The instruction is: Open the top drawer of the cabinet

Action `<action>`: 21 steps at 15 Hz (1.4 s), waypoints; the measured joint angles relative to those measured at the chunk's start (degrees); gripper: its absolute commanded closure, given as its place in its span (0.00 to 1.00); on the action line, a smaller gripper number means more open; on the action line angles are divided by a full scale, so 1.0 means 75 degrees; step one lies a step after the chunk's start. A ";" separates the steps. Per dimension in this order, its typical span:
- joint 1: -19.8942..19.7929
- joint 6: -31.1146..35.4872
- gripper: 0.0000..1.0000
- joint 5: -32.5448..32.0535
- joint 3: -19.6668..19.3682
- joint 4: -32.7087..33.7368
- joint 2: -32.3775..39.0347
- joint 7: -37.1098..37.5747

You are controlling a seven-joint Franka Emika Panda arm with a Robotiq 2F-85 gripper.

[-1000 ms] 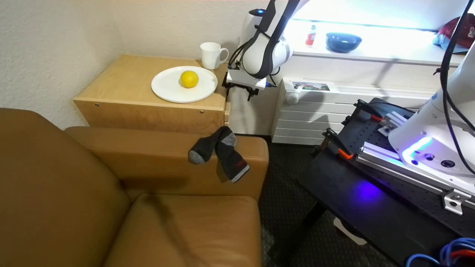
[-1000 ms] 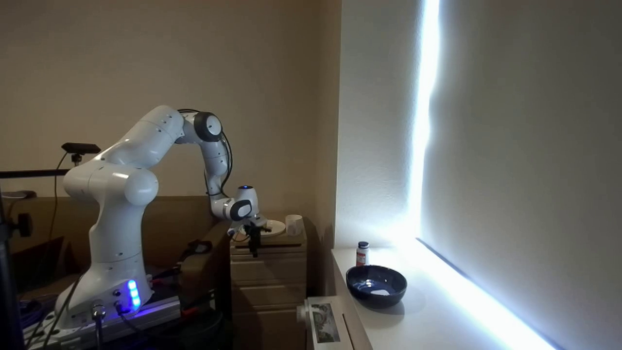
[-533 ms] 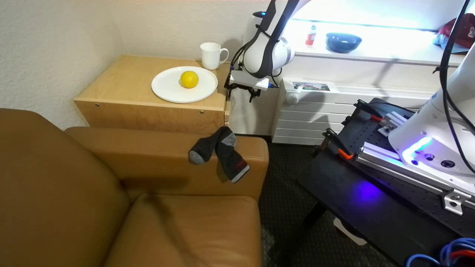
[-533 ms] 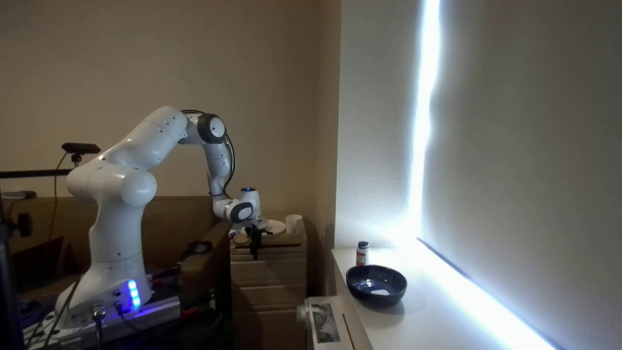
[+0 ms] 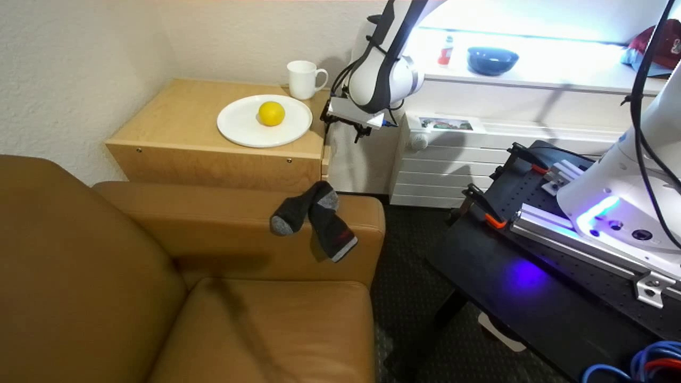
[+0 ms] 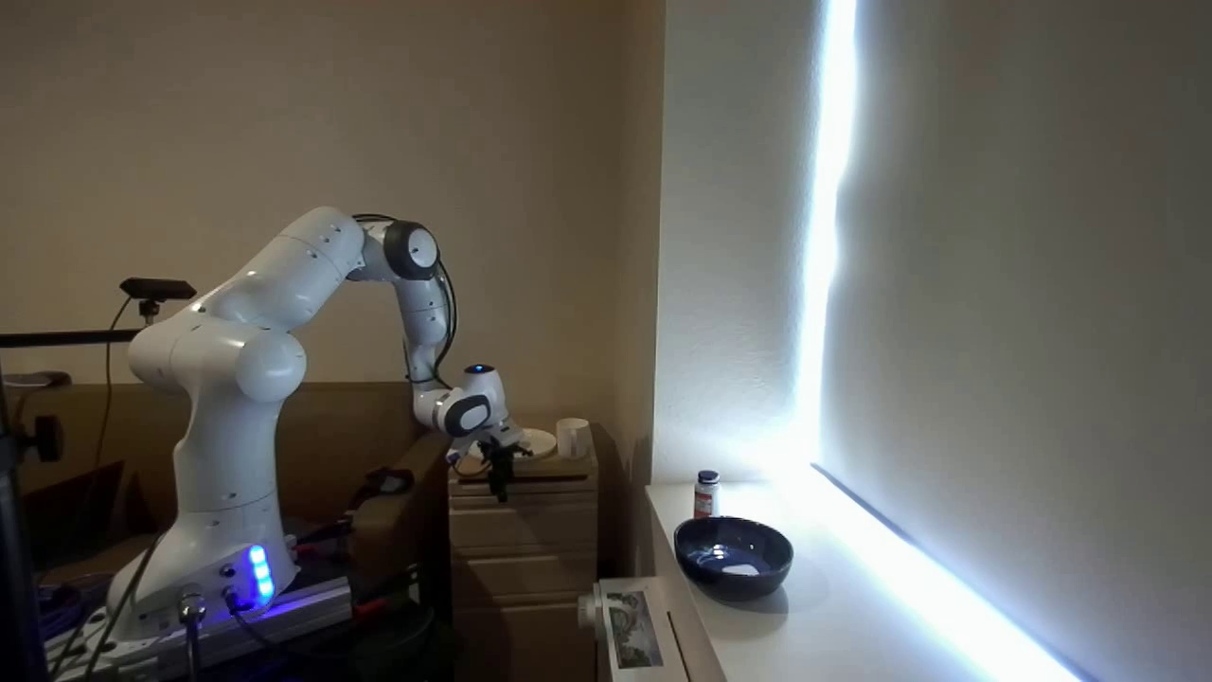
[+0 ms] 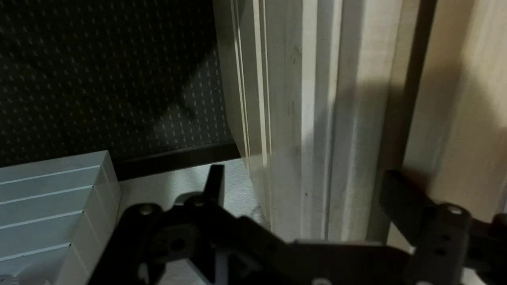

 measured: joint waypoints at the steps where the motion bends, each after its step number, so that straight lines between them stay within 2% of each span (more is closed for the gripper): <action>1: 0.0014 0.0218 0.00 0.0104 0.0019 -0.0071 0.0016 0.0000; 5: -0.0140 0.0485 0.00 0.0232 0.0226 -0.0126 0.0071 -0.0009; 16: -0.0260 0.0331 0.00 0.0232 0.0244 0.0086 0.0214 -0.0694; 18: -0.0518 0.0354 0.00 0.0233 0.0467 0.0094 0.0225 -0.0842; 21: -0.1280 0.0355 0.00 0.0230 0.1100 0.0099 0.0296 -0.1352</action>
